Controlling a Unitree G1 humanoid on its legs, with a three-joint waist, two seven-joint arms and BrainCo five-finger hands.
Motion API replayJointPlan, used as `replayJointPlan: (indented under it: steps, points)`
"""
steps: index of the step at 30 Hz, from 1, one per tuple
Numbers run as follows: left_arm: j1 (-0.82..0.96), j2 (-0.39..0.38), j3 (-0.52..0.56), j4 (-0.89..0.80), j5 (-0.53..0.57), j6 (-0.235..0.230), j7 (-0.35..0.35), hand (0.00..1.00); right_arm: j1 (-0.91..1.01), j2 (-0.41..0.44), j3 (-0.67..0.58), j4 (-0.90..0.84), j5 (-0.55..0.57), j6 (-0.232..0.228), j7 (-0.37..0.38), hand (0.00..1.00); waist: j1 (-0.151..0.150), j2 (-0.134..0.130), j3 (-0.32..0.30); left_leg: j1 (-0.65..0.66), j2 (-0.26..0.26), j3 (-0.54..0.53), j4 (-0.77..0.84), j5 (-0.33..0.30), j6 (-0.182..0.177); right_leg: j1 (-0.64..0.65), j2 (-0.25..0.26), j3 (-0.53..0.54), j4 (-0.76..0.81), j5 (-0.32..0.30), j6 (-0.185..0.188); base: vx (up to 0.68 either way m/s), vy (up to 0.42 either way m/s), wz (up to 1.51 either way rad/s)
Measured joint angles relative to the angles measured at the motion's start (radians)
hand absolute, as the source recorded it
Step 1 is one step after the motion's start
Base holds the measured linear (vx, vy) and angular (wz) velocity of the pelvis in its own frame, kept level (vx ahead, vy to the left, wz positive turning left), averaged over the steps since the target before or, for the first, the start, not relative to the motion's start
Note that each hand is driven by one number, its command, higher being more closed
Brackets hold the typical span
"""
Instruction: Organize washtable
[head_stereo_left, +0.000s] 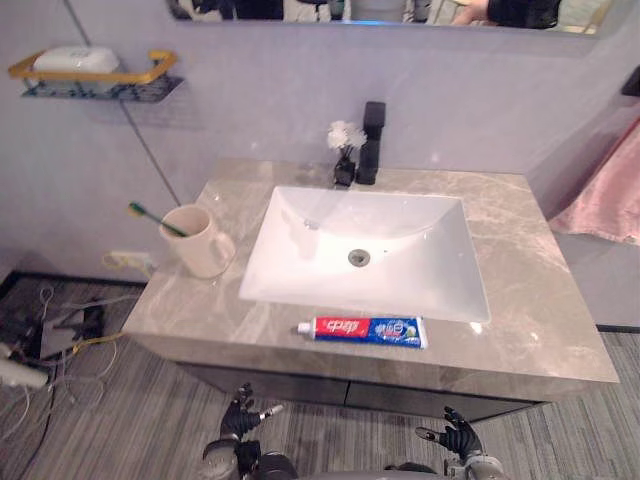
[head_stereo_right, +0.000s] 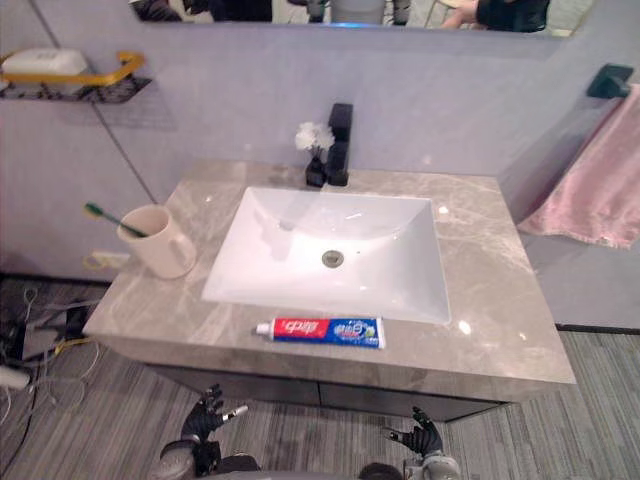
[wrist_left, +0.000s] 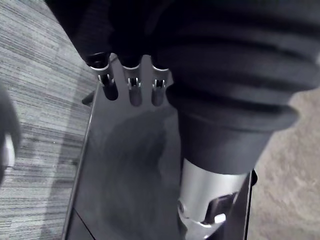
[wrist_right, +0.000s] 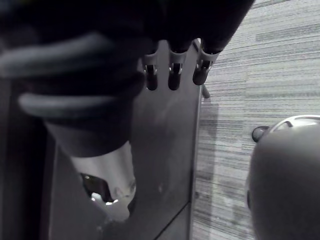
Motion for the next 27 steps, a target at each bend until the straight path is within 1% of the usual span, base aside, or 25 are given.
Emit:
replayJointPlan:
  steps: [1, 2, 3, 4, 5, 7, 8, 11, 14, 16, 17, 21, 24, 25, 27]
  points:
    - [0.014, -0.002, 0.004, 0.001, 0.0, -0.001, 0.0, 0.0, -0.004, 0.002, -0.019, 0.001, 0.001, 0.003, -0.005, 0.0, 0.001, -0.001, 0.002, -0.01, -0.036, -0.036, -0.135, 0.008, -0.004, 0.002, -0.013, 0.019, 0.0, 0.0, 0.007, 0.12, 0.211, -0.5]
    - [0.028, -0.01, 0.004, 0.001, 0.0, -0.003, 0.002, 0.0, 0.001, -0.013, -0.029, 0.0, 0.005, 0.002, -0.006, 0.0, 0.001, 0.022, -0.001, -0.001, -0.066, -0.1, -0.302, 0.09, -0.009, 0.0, -0.002, 0.041, -0.001, -0.004, 0.039, 0.09, 0.213, -0.53]
    - [0.026, -0.007, 0.003, 0.012, -0.001, -0.002, 0.003, 0.0, -0.006, -0.01, -0.029, 0.016, 0.008, 0.004, -0.007, 0.0, 0.005, 0.015, 0.002, 0.012, -0.08, -0.095, -0.29, 0.084, -0.002, 0.004, -0.01, 0.061, -0.004, -0.007, 0.06, 0.1, 0.204, -0.37]
    - [0.03, 0.0, 0.004, 0.019, -0.001, 0.001, 0.011, 0.0, 0.0, -0.002, -0.017, 0.014, 0.008, 0.005, -0.001, 0.0, -0.001, -0.012, -0.004, 0.027, -0.108, -0.086, -0.32, 0.084, 0.0, 0.005, -0.029, 0.072, -0.014, -0.007, 0.059, 0.11, 0.164, -0.19]
    - [0.029, 0.007, 0.009, 0.02, -0.001, 0.001, 0.019, 0.0, 0.003, 0.01, -0.017, 0.005, 0.008, 0.004, -0.002, 0.0, 0.001, -0.027, 0.002, 0.033, -0.12, -0.075, -0.327, 0.082, 0.008, 0.004, -0.048, 0.077, -0.013, -0.009, 0.062, 0.12, 0.151, -0.05]
    - [0.029, 0.006, 0.033, 0.02, -0.002, 0.008, 0.02, 0.0, 0.012, 0.017, -0.025, 0.01, 0.008, 0.008, -0.011, 0.0, 0.002, -0.044, -0.006, 0.037, -0.138, -0.071, -0.333, 0.076, 0.018, 0.005, -0.063, 0.079, -0.014, -0.012, 0.063, 0.08, 0.113, 0.02]
    - [0.029, 0.01, 0.035, 0.02, -0.002, 0.015, 0.021, 0.0, 0.015, 0.017, -0.025, 0.011, 0.008, 0.008, -0.017, 0.0, 0.002, -0.045, -0.007, 0.045, -0.15, -0.069, -0.343, 0.077, 0.02, 0.008, -0.068, 0.081, -0.015, -0.013, 0.063, 0.08, 0.094, -0.02]
    - [0.036, 0.012, 0.048, 0.035, -0.001, 0.027, 0.022, 0.0, 0.017, 0.015, -0.026, 0.013, 0.008, 0.007, -0.02, 0.0, -0.001, -0.044, -0.01, 0.075, -0.152, -0.065, -0.358, 0.082, 0.023, 0.034, -0.066, 0.083, -0.033, -0.014, 0.065, 0.04, 0.005, -0.03]
    - [0.037, 0.006, 0.049, 0.043, -0.001, 0.027, 0.022, 0.0, 0.022, 0.005, -0.032, 0.021, 0.008, 0.005, -0.02, 0.0, -0.001, -0.02, -0.022, 0.091, -0.151, -0.068, -0.396, 0.103, 0.015, 0.036, -0.059, 0.082, -0.044, -0.016, 0.068, 0.0, -0.048, 0.01]
    - [0.037, -0.001, 0.049, 0.052, 0.0, 0.025, 0.021, 0.0, 0.018, 0.002, -0.044, 0.051, 0.007, 0.003, -0.02, 0.0, 0.001, -0.015, -0.027, 0.101, -0.149, -0.076, -0.426, 0.121, 0.008, 0.037, -0.051, 0.081, -0.045, -0.016, 0.068, 0.01, -0.073, 0.06]
    - [0.037, -0.004, 0.051, 0.056, 0.0, 0.023, 0.021, 0.0, 0.016, 0.002, -0.047, 0.059, 0.007, 0.003, -0.02, 0.0, 0.003, -0.006, -0.033, 0.106, -0.147, -0.079, -0.437, 0.127, 0.006, 0.037, -0.047, 0.082, -0.045, -0.016, 0.068, 0.01, -0.078, 0.05]
    - [0.037, -0.006, 0.055, 0.085, 0.0, 0.008, 0.022, 0.0, 0.002, -0.012, -0.065, 0.095, 0.007, 0.002, -0.02, 0.0, 0.002, -0.01, -0.036, 0.133, -0.147, -0.084, -0.489, 0.153, 0.002, 0.04, -0.039, 0.086, -0.047, -0.014, 0.065, 0.0, -0.044, -0.03]
    - [0.037, -0.004, 0.064, 0.09, 0.0, 0.006, 0.022, 0.0, -0.005, -0.019, -0.072, 0.117, 0.007, 0.001, -0.02, 0.0, 0.003, -0.017, -0.038, 0.138, -0.148, -0.082, -0.497, 0.156, 0.003, 0.04, -0.038, 0.091, -0.051, -0.011, 0.06, -0.01, 0.0, -0.05]
    - [0.039, 0.049, 0.052, 0.157, 0.011, -0.005, 0.021, 0.0, -0.01, -0.02, -0.072, 0.169, 0.006, 0.001, -0.019, 0.0, 0.002, -0.037, -0.034, 0.227, -0.165, -0.133, -0.617, 0.182, 0.001, 0.091, -0.026, 0.107, -0.107, -0.008, 0.019, 0.0, 0.0, 0.0]
    - [0.039, 0.049, 0.052, 0.157, 0.011, -0.005, 0.021, 0.0, -0.01, -0.02, -0.072, 0.169, 0.006, 0.001, -0.019, 0.0, 0.002, -0.037, -0.034, 0.227, -0.165, -0.133, -0.617, 0.182, 0.001, 0.091, -0.026, 0.107, -0.107, -0.008, 0.019, 0.0, 0.0, 0.0]
